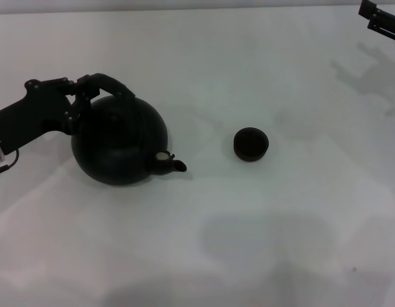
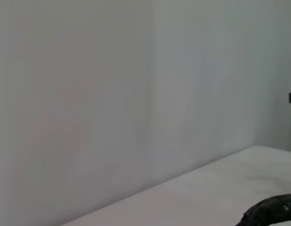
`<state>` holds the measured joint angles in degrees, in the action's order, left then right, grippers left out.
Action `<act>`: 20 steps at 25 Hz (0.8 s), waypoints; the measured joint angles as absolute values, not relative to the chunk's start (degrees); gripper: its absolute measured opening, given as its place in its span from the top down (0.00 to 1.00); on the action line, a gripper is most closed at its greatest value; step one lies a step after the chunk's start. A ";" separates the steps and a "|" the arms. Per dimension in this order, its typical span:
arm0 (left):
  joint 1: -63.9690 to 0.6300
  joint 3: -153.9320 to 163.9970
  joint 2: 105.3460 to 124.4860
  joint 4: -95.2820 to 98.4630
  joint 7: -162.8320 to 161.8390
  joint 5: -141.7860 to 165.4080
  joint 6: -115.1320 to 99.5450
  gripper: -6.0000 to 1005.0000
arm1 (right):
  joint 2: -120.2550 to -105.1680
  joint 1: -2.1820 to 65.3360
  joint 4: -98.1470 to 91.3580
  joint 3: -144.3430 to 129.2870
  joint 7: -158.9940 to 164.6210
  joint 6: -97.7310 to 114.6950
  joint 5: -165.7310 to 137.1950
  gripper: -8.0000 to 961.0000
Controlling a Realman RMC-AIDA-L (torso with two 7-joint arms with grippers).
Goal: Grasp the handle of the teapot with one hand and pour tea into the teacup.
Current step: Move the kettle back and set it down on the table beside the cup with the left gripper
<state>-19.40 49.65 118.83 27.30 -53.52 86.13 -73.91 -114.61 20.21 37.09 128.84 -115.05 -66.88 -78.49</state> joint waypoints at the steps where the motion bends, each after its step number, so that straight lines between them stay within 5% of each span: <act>1: -19.38 49.65 118.83 27.10 -53.52 86.09 -73.43 0.87 | -114.61 20.21 37.09 128.84 -115.04 -66.88 -78.48 0.12; 20: -19.64 50.02 118.83 26.97 -53.56 86.36 -70.43 0.88 | -114.61 20.34 37.09 128.84 -114.83 -66.74 -78.48 0.12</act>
<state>-19.64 50.02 118.83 26.97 -53.56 86.36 -70.43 -114.61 20.34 37.09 128.84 -114.83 -66.74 -78.48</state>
